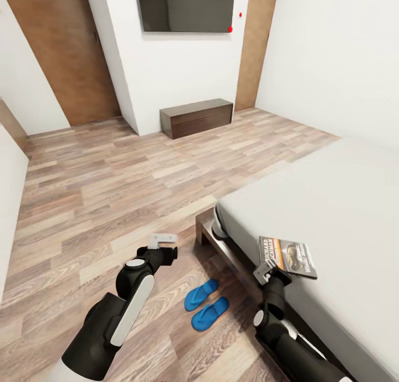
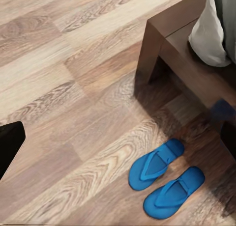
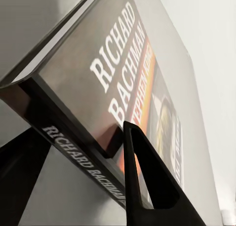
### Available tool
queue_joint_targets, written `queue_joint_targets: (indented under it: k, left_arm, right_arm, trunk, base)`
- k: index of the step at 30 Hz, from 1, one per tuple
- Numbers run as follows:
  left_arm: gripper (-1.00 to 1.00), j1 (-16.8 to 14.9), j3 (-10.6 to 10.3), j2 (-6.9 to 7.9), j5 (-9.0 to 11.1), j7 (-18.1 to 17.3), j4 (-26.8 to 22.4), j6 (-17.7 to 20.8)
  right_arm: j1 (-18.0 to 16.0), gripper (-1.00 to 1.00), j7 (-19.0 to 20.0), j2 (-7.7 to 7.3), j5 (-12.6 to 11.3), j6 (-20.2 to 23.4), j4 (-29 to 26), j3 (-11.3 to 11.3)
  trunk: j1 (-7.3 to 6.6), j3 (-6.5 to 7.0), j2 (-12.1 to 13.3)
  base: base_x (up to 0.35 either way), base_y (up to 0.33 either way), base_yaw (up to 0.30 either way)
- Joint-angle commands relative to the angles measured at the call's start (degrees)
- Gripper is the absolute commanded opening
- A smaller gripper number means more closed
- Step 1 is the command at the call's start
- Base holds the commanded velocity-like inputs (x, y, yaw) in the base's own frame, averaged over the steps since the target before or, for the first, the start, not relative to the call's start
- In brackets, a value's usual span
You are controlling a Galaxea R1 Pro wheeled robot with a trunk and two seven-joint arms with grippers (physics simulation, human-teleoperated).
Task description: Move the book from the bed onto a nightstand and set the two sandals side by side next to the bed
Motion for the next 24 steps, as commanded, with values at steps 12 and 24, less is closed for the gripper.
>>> queue_joint_targets:
  k: [12,24]
  left_arm:
    - [1.0,-0.1,-0.1,0.02,0.7,0.6,0.0,0.1]
    - [1.0,-0.1,-0.1,0.0,0.8,0.6,0.0,0.1]
  right_arm:
    - [0.0,-1.0,-0.1,-0.06,0.3,0.5,0.0,1.2]
    - [0.0,-1.0,0.0,-0.06,0.3,0.4,0.0,1.2]
  trunk:
    - [-0.01,-0.04,0.0]
    - [-0.01,-0.04,0.0]
  base:
    - [0.0,0.0,0.273]
    - [0.0,0.0,0.273]
